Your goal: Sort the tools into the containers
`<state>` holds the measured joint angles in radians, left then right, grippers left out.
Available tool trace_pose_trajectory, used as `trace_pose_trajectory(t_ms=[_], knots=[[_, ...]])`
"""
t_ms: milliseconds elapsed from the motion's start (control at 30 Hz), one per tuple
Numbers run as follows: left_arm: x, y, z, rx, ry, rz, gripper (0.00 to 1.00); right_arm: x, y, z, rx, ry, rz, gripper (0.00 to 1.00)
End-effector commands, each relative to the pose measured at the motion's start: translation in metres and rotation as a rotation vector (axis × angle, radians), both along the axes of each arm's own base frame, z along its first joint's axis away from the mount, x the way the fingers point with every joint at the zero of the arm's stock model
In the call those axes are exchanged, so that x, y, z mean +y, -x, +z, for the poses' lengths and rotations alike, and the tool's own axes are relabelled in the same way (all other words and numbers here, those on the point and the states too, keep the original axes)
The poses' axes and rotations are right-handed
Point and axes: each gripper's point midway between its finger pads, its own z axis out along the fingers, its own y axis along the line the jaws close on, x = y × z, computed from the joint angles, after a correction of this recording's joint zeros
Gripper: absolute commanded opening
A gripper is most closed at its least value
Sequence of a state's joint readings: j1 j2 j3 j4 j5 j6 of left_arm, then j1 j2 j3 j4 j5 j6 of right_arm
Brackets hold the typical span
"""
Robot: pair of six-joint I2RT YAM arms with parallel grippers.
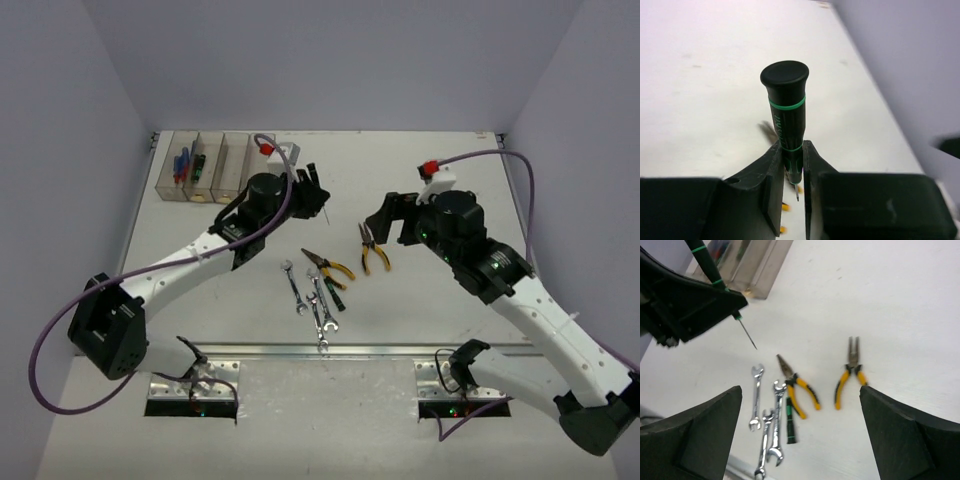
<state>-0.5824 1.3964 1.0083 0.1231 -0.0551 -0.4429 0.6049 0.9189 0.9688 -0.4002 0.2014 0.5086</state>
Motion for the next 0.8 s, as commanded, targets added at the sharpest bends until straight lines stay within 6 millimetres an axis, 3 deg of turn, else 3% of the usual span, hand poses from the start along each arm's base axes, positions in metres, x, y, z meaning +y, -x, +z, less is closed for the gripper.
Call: trace_pose_trajectory(t_ms=[0, 67, 133, 167, 233, 300, 433, 567, 667, 767], knots=[[0.127, -0.058, -0.053, 0.229, -0.504, 0.347, 0.0, -0.051, 0.001, -0.007, -0.026, 0.172, -0.178, 0.99], [0.166, -0.085, -0.046, 0.248, -0.617, 0.427, 0.0, -0.049, 0.006, -0.013, -0.012, 0.173, -0.145, 0.99], [0.2, -0.118, -0.022, 0.225, -0.682, 0.508, 0.0, -0.043, 0.012, -0.023, 0.008, 0.169, -0.098, 0.99], [0.225, -0.133, -0.035, 0.26, -0.755, 0.532, 0.0, -0.041, 0.016, -0.028, 0.016, 0.162, -0.078, 0.99], [0.262, -0.162, -0.023, 0.22, -0.898, 0.562, 0.0, -0.033, 0.024, -0.034, 0.034, 0.139, -0.022, 0.99], [0.288, -0.178, -0.037, 0.213, -0.993, 0.561, 0.0, -0.032, 0.03, -0.039, 0.045, 0.127, -0.002, 0.99], [0.33, -0.213, -0.029, 0.111, -0.916, 0.634, 0.0, -0.03, 0.037, -0.047, 0.064, 0.112, 0.019, 0.99], [0.342, -0.227, -0.029, 0.057, -0.962, 0.641, 0.0, -0.025, 0.041, -0.056, 0.093, 0.114, 0.051, 0.99], [0.342, -0.231, -0.047, 0.06, -0.965, 0.616, 0.02, -0.021, 0.041, -0.061, 0.108, 0.117, 0.068, 0.99], [0.347, -0.232, -0.082, 0.115, -0.972, 0.601, 0.03, -0.018, 0.041, -0.062, 0.116, 0.11, 0.081, 0.99]])
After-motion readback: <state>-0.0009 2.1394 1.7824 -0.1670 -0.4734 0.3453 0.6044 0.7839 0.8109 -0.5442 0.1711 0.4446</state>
